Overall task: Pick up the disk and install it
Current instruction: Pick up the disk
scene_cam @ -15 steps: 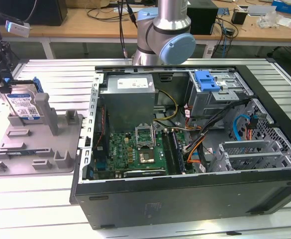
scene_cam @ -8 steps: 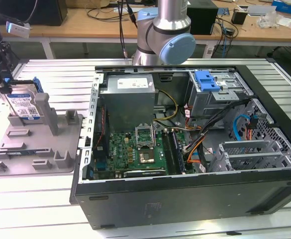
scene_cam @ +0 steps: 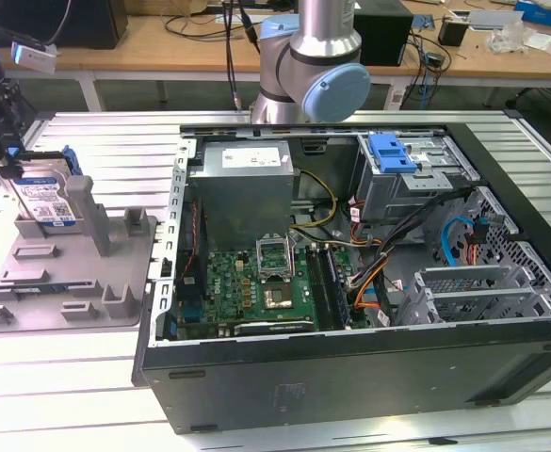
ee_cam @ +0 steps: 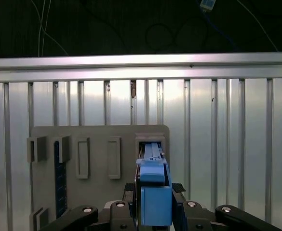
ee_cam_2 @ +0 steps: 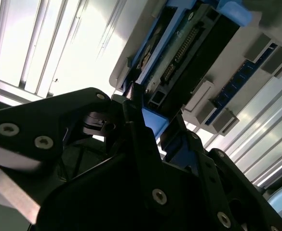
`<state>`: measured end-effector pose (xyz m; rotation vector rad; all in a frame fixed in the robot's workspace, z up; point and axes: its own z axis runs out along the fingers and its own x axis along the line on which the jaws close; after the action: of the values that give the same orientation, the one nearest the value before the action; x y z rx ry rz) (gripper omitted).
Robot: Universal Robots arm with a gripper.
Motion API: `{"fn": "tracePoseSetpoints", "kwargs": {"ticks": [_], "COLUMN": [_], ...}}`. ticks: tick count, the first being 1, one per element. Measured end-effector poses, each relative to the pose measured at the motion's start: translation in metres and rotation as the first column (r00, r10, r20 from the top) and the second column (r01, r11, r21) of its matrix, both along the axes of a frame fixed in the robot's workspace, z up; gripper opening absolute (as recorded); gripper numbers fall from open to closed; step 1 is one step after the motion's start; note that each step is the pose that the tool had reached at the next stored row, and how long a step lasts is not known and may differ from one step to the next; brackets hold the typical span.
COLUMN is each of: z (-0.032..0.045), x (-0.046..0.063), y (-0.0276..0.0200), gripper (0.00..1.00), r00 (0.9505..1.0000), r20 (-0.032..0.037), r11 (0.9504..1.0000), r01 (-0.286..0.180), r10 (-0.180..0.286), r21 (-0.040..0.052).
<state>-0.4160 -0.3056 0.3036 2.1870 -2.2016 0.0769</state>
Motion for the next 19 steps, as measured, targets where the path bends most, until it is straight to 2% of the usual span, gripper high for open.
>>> {"fn": "tracePoseSetpoints", "kwargs": {"ticks": [19], "z": [-0.0039], "x": [-0.0001], "y": [0.0000], "gripper": [0.41], "r00": [1.0000], "r20": [0.0000], "r11": [1.0000], "r01": [0.000], "r10": [0.000], "r21": [0.0000]}}
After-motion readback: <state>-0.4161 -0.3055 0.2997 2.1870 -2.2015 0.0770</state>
